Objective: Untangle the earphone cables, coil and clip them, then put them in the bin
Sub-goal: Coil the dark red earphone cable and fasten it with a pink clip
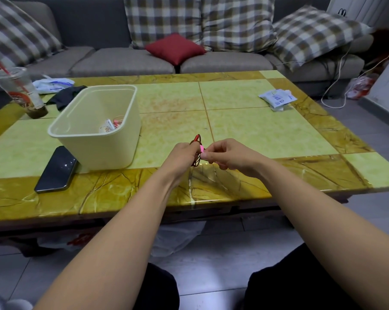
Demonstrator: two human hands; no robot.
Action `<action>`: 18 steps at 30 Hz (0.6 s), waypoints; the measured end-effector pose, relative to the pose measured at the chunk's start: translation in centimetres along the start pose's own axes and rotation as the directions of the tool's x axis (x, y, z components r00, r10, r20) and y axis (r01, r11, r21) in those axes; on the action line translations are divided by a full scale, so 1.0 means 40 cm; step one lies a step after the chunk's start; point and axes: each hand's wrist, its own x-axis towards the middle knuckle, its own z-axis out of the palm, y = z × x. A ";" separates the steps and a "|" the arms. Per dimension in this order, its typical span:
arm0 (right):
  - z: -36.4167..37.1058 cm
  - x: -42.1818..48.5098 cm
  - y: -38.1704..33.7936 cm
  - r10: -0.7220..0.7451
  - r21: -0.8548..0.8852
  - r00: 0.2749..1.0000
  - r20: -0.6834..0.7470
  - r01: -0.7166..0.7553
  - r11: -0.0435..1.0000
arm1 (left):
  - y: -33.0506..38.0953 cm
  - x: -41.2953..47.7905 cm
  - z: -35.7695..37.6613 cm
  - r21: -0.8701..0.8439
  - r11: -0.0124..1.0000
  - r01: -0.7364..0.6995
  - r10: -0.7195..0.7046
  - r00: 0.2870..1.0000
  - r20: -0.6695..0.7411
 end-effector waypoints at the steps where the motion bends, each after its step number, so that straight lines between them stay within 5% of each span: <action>1: 0.001 0.000 -0.001 -0.006 0.005 1.000 -0.010 0.006 1.000 | 0.002 0.000 0.001 0.000 1.000 -0.005 0.005 1.000 0.006; 7: -0.034 -0.005 -0.008 0.024 0.112 0.997 -0.078 -0.015 0.994 | 0.007 -0.004 -0.004 0.042 0.999 -0.012 0.011 1.000 0.029; 13: -0.068 0.006 0.001 0.003 0.177 0.869 -0.494 0.097 0.979 | -0.005 -0.005 -0.007 0.235 0.965 -0.117 0.070 0.978 0.199; 15: -0.057 0.010 0.003 -0.039 0.106 0.869 -0.493 0.104 0.989 | -0.006 -0.010 -0.003 0.253 0.954 -0.159 0.087 0.958 0.275; 18: -0.030 0.016 -0.001 -0.029 0.000 0.951 -0.307 0.031 1.000 | -0.009 -0.013 0.002 0.246 0.942 -0.226 0.140 0.935 0.325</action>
